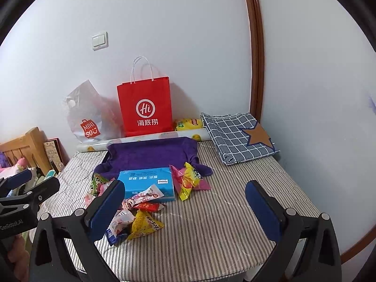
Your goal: Organize snacks
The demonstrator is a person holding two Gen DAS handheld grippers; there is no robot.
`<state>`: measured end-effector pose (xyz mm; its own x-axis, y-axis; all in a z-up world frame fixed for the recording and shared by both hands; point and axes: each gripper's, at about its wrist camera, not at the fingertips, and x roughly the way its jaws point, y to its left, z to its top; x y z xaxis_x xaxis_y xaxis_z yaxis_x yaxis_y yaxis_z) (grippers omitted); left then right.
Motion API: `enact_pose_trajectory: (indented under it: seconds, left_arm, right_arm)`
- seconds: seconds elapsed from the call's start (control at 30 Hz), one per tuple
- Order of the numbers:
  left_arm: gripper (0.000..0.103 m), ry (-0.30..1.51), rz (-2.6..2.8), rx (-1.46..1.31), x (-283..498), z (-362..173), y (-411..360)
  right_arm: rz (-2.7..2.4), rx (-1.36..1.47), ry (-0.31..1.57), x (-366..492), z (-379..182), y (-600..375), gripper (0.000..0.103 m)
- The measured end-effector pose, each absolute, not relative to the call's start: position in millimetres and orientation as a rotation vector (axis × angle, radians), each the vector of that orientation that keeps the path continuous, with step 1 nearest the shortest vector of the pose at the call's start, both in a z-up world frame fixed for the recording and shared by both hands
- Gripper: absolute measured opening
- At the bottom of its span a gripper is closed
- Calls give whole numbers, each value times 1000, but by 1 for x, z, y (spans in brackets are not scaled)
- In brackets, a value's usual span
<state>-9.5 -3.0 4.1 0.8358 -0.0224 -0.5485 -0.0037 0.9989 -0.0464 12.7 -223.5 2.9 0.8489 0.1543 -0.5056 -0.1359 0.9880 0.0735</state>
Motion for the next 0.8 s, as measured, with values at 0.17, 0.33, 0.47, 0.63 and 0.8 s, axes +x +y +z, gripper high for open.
enact_pose_trajectory:
  seconds: [0.17, 0.33, 0.47, 0.63, 0.8]
  left_arm:
    - [102, 581, -10, -47, -10, 4, -3]
    - [102, 580, -11, -48, -10, 4, -3]
    - [102, 581, -10, -47, -10, 4, -3]
    - [102, 580, -10, -51, -10, 4, -3]
    - [102, 579, -10, -48, -11, 3, -3]
  right_arm:
    - [153, 36, 533, 11, 3, -223, 103]
    - [155, 36, 531, 10, 3, -222, 103]
    - [156, 38, 530, 10, 3, -222, 103]
    - [157, 37, 530, 10, 3, -222, 103]
    - [157, 34, 528, 9, 2, -221, 103]
